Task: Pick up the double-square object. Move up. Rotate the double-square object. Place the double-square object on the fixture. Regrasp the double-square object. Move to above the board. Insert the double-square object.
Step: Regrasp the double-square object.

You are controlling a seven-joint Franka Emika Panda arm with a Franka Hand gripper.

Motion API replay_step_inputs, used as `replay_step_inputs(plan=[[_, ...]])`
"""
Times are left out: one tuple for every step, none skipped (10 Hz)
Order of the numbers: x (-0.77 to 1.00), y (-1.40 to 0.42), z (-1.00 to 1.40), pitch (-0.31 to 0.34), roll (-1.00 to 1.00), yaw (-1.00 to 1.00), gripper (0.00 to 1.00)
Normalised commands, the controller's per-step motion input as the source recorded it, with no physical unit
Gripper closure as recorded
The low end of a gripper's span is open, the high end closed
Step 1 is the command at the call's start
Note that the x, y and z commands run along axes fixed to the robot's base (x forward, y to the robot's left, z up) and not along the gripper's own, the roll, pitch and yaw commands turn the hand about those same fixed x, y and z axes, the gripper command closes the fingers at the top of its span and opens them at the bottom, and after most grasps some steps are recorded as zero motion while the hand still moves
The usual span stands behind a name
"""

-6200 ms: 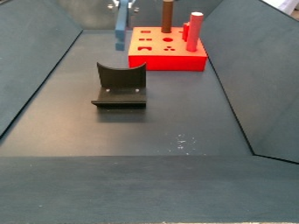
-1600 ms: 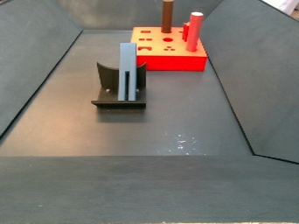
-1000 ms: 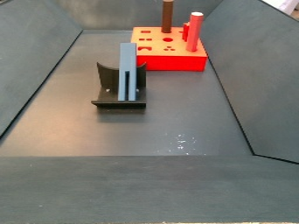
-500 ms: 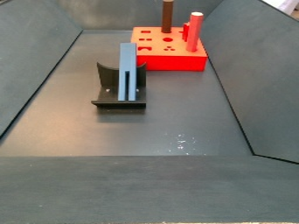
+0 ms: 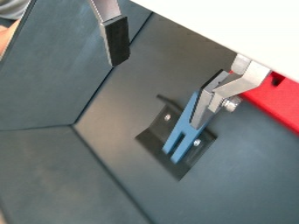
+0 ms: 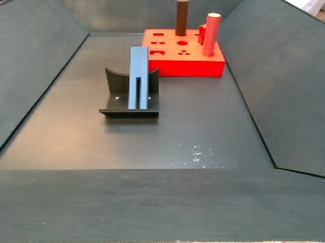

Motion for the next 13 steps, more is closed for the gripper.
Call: replay_step_inputs(plan=[[0.11,-0.05,-0.01,0.212,0.92,0.15,0.0],[0.11,-0.05,-0.01,0.183,0.61,0.19,0.0],[0.11,-0.05,-0.01,0.167,0.49,0.2,0.0],[0.11,-0.04,0.0,0.127,0.29,0.22,0.0],[0.1,-0.04,0.0,0.091,0.21,0.22,0.0],[0.09,-0.05,-0.01,0.046,0.18,0.22,0.0],[0.09,-0.05,-0.01,0.032,0.17,0.21,0.0],[0.03,0.04,-1.0,-0.026,0.23,0.23,0.0],[0.04,0.04,-1.0,-0.033,0.23,0.2,0.0],[0.04,0.04,-1.0,-0.073,0.2,0.15,0.0],[0.05,0.03,-1.0,-0.087,0.18,0.13,0.0],[0.06,0.03,-1.0,-0.109,0.13,0.09,0.0],[0.07,0.02,-1.0,-0.118,0.1,0.05,0.0]])
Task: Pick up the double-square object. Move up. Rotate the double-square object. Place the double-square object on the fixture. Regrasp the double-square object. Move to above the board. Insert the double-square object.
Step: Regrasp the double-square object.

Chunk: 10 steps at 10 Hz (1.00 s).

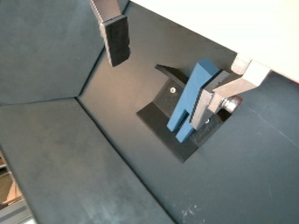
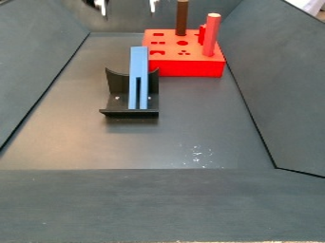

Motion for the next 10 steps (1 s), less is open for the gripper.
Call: replay_step_inputs(plan=[[0.08,0.02,-1.0,-0.117,0.07,0.02,0.0],[0.08,0.02,-1.0,-0.111,0.07,0.0,0.0],[0.09,0.02,-1.0,-0.097,0.07,-0.03,0.0],[0.09,0.02,-1.0,-0.079,0.06,-0.04,0.0],[0.1,0.01,-1.0,-0.051,0.06,-0.05,0.0],[0.1,0.01,-0.91,-0.037,0.06,-0.05,0.0],[0.09,0.0,-0.69,-0.003,0.06,-0.04,0.0],[0.08,0.0,-0.49,0.025,0.06,-0.03,0.0],[0.08,-0.01,-0.34,0.037,0.06,-0.01,0.0],[0.08,-0.01,-0.2,0.041,0.07,0.01,0.0]])
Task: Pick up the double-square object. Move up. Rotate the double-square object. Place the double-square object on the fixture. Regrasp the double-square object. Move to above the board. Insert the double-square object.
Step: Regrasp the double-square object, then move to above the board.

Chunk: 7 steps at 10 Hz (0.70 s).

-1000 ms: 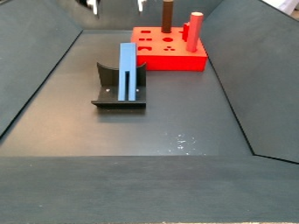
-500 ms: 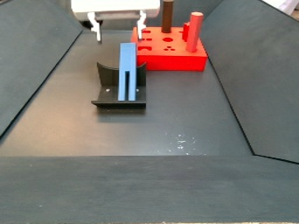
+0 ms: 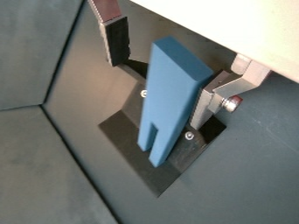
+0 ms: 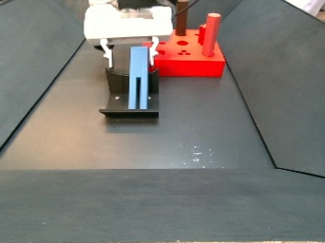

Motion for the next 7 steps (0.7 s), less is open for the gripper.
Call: replay_step_inputs(plan=[[0.0,0.0,0.0,0.0,0.0,0.0,1.0],[-0.3,0.15,1.0,0.139,-0.05,0.06,1.0],[-0.3,0.15,1.0,0.132,-0.06,0.06,1.0],[-0.28,0.14,1.0,0.067,-0.11,0.09,1.0],[-0.27,0.13,1.0,0.035,-0.11,0.1,1.0],[-0.26,0.13,1.0,0.005,-0.09,0.09,1.0],[-0.25,0.12,1.0,-0.017,-0.08,0.09,1.0]])
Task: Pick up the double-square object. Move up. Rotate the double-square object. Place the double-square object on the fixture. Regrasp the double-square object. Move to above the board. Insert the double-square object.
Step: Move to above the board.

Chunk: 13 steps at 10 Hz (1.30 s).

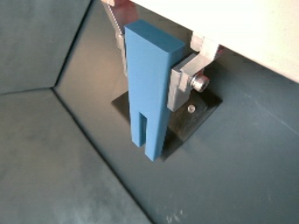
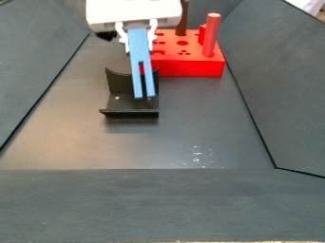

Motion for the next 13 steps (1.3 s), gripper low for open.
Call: replay_step_inputs(plan=[[-0.24,0.11,1.0,-0.042,-0.07,0.06,1.0],[-0.23,0.1,1.0,-0.055,-0.06,0.04,1.0],[-0.21,0.09,1.0,-0.065,-0.05,0.02,1.0],[-0.21,0.09,1.0,-0.061,-0.06,0.0,1.0],[-0.19,0.08,1.0,-0.054,-0.06,-0.02,1.0],[-0.19,0.08,1.0,-0.043,-0.06,-0.03,1.0],[-0.18,0.07,1.0,-0.028,-0.06,-0.04,1.0],[-0.17,0.06,1.0,-0.018,-0.07,-0.04,1.0],[-0.15,0.05,0.94,0.001,-0.06,-0.04,1.0],[-0.11,0.03,0.77,0.018,-0.06,-0.04,1.0],[-0.07,0.02,0.54,0.04,-0.06,-0.03,1.0],[-0.06,0.01,0.42,0.055,-0.06,-0.03,1.0],[-0.04,0.0,0.18,0.077,-0.06,-0.01,1.0]])
